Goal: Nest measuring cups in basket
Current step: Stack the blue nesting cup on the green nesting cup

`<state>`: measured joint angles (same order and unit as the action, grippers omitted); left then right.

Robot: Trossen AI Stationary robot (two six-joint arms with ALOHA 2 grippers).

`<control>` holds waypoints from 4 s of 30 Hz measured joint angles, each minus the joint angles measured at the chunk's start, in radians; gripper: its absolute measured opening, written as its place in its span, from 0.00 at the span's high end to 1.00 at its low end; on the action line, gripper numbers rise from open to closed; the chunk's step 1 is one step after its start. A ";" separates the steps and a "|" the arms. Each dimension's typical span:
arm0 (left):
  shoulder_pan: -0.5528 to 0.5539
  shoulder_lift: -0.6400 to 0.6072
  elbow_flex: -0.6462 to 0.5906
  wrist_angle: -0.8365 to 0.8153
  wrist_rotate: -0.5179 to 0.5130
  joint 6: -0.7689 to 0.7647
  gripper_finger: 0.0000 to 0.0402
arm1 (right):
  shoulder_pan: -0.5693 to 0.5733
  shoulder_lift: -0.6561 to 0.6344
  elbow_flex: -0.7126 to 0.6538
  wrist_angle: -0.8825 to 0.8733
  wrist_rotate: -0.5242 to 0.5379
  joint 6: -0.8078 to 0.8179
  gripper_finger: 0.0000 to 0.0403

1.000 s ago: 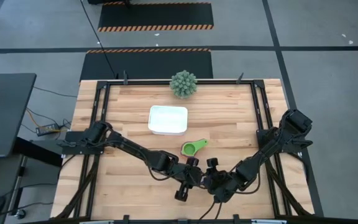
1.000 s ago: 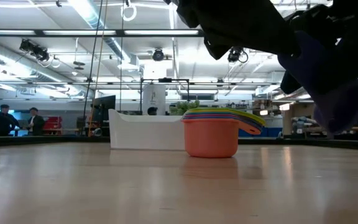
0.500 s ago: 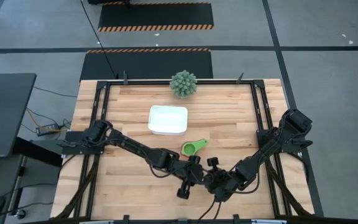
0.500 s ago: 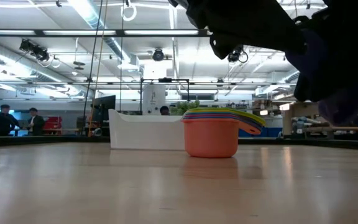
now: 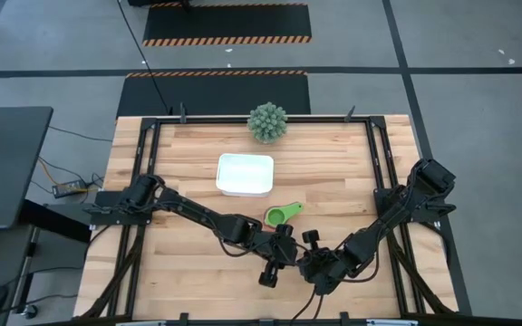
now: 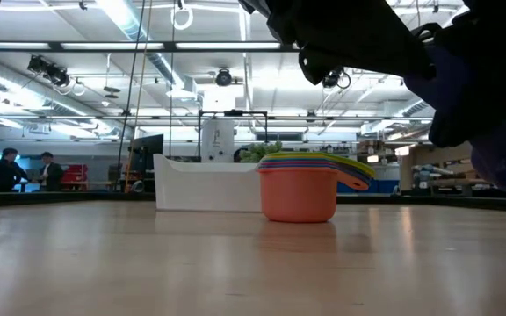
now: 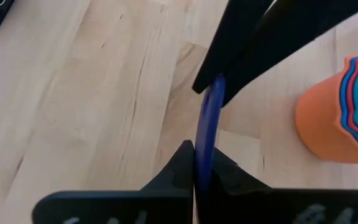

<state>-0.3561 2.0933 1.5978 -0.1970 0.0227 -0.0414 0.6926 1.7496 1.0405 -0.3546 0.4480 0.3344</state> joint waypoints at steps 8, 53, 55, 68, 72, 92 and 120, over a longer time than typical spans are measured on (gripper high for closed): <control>-0.001 0.000 0.000 -0.001 -0.036 0.003 0.97 | 0.000 0.000 0.000 -0.003 0.001 0.027 0.97; -0.163 -0.027 -0.001 -0.125 -0.755 0.418 0.68 | -0.095 -0.344 -0.676 1.332 0.417 0.320 0.96; -0.162 -0.027 -0.001 -0.093 -0.777 0.564 0.68 | -0.121 -0.330 -0.697 1.456 0.368 0.322 0.96; -0.113 -0.027 -0.001 -0.002 -0.834 1.150 0.68 | -0.232 -0.311 -0.698 1.566 0.149 0.363 0.96; -0.097 -0.027 -0.001 0.000 -0.833 1.187 0.68 | -0.233 -0.311 -0.698 1.567 0.161 0.363 0.96; -0.040 -0.027 -0.001 -0.002 -0.723 1.392 0.80 | -0.241 -0.311 -0.698 1.588 0.127 0.381 0.96; -0.028 -0.026 0.000 0.012 -0.676 1.303 0.98 | -0.241 -0.310 -0.698 1.581 0.122 0.330 0.69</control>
<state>-0.3843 2.0674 1.5978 -0.1850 -0.6535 1.2620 0.4511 1.4399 0.3424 1.2263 0.5701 0.6644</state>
